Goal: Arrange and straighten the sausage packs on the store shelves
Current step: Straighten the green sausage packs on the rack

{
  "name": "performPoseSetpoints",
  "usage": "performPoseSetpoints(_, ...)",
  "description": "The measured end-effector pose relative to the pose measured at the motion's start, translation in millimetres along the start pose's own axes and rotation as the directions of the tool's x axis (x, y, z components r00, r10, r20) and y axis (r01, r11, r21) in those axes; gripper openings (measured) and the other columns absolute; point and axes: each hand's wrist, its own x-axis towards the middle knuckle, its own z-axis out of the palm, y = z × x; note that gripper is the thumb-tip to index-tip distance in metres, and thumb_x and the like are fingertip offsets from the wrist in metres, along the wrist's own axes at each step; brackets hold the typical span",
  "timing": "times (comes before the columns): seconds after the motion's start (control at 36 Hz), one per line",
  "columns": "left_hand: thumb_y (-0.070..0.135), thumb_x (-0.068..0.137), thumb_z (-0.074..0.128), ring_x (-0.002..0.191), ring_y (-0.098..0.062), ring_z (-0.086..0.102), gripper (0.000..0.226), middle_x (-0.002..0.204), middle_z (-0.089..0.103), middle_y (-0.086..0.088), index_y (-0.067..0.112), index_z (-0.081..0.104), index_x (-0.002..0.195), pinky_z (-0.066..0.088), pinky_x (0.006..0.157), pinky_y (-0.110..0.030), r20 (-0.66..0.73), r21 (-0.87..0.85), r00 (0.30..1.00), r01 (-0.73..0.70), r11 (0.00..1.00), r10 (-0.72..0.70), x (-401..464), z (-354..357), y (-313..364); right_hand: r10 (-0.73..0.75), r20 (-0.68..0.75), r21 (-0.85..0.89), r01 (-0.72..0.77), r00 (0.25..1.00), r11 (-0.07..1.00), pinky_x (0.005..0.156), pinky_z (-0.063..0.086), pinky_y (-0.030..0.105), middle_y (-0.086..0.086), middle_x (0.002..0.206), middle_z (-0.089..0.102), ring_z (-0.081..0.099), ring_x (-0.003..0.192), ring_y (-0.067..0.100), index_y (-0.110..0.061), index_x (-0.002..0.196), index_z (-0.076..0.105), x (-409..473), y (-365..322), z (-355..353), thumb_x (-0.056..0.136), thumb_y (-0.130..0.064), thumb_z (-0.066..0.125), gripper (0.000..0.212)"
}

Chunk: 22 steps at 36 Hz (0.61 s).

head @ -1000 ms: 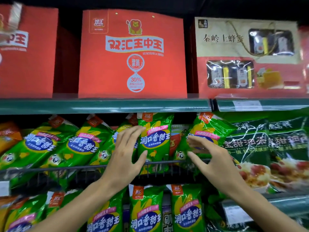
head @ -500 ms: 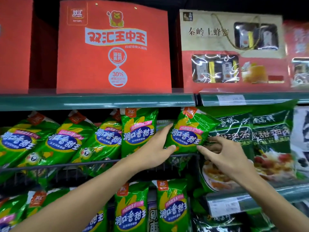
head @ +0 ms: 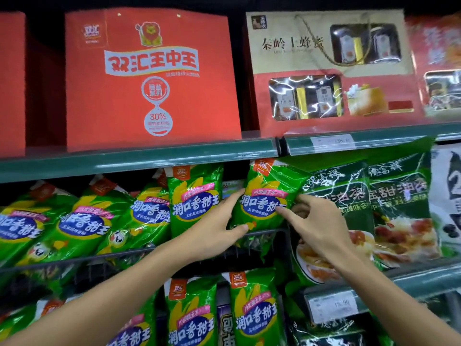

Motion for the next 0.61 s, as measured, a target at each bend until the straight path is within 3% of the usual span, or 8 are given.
performPoseSetpoints(0.08, 0.023, 0.101, 0.061, 0.122, 0.015, 0.04, 0.079, 0.139, 0.033, 0.028, 0.033, 0.01, 0.161, 0.029, 0.106, -0.006, 0.002, -0.032, 1.0, 0.019, 0.999, -0.019, -5.1, -2.4, 0.4, -0.047, 0.008, 0.028, 0.047, 0.999, 0.999, 0.075, 0.059, 0.035, -0.012, 0.081, 0.073, 0.069, 0.077, 0.007, -0.025, 0.08, 0.071, 3.4, -2.5, 1.2, 0.083, -0.056, 0.075, 0.031)
performPoseSetpoints(0.14, 0.025, 0.101, 0.061, 0.126, 0.012, 0.038, 0.079, 0.138, 0.032, 0.032, 0.036, 0.01, 0.16, 0.028, 0.107, -0.006, 0.008, -0.039, 0.999, 0.032, 0.999, -0.032, -7.7, -4.1, -0.7, -0.07, 0.016, 0.023, 0.07, 0.997, 0.997, 0.075, 0.059, 0.035, -0.011, 0.081, 0.075, 0.07, 0.076, 0.008, -0.022, 0.09, 0.076, 5.3, -2.1, 2.0, 0.084, -0.056, 0.074, 0.035)
performPoseSetpoints(0.19, 0.026, 0.101, 0.062, 0.115, 0.027, 0.038, 0.077, 0.129, 0.029, 0.043, 0.04, 0.011, 0.158, 0.028, 0.1, 0.002, 0.008, -0.038, 0.999, 0.032, 0.999, -0.032, -8.8, -4.2, -2.4, -0.099, 0.015, -0.032, 0.099, 0.995, 0.995, 0.07, 0.058, 0.035, -0.01, 0.077, 0.074, 0.068, 0.072, 0.01, -0.02, 0.09, 0.074, 5.4, -0.7, 3.7, 0.086, -0.059, 0.069, 0.04)
performPoseSetpoints(0.25, 0.028, 0.1, 0.062, 0.112, 0.031, 0.037, 0.077, 0.129, 0.03, 0.042, 0.043, 0.011, 0.157, 0.03, 0.098, 0.002, 0.008, -0.039, 0.999, 0.034, 0.999, -0.034, -9.2, -3.2, -3.1, -0.131, 0.015, -0.086, 0.132, 0.991, 0.988, 0.066, 0.055, 0.033, -0.009, 0.074, 0.071, 0.065, 0.068, 0.009, -0.019, 0.09, 0.071, 5.0, 1.1, 5.5, 0.088, -0.06, 0.064, 0.042)
performPoseSetpoints(0.39, 0.035, 0.099, 0.064, 0.136, -0.001, 0.037, 0.082, 0.145, 0.03, 0.025, 0.045, 0.009, 0.158, 0.032, 0.115, -0.021, 0.002, -0.042, 0.999, 0.043, 0.998, -0.043, -11.3, -2.5, -2.8, -0.154, 0.055, -0.076, 0.158, 0.987, 0.984, 0.071, 0.054, 0.034, -0.008, 0.083, 0.07, 0.063, 0.076, 0.011, -0.021, 0.094, 0.067, 7.9, -0.1, 7.1, 0.083, -0.074, 0.053, 0.056)
performPoseSetpoints(0.5, 0.043, 0.095, 0.067, 0.143, -0.005, 0.035, 0.089, 0.159, 0.026, 0.019, 0.05, 0.003, 0.157, 0.031, 0.12, -0.028, 0.005, -0.008, 1.0, 0.014, 1.0, -0.014, -14.0, 0.5, -6.5, -0.126, 0.083, -0.005, 0.127, 0.989, 0.992, 0.059, 0.044, 0.025, -0.011, 0.077, 0.064, 0.058, 0.069, 0.004, -0.021, 0.089, 0.061, 9.8, -6.0, 12.6, 0.083, -0.068, 0.063, 0.047)
performPoseSetpoints(0.61, 0.054, 0.089, 0.064, 0.147, -0.005, 0.032, 0.094, 0.168, 0.014, 0.017, 0.053, -0.002, 0.156, 0.032, 0.122, -0.038, -0.006, 0.019, 1.0, -0.005, 1.0, 0.005, -18.8, 3.4, -11.1, -0.109, 0.076, 0.011, 0.109, 0.991, 0.994, 0.059, 0.048, 0.035, -0.008, 0.072, 0.062, 0.058, 0.065, 0.01, -0.02, 0.083, 0.057, 10.0, -10.4, 17.3, 0.084, -0.063, 0.067, 0.044)
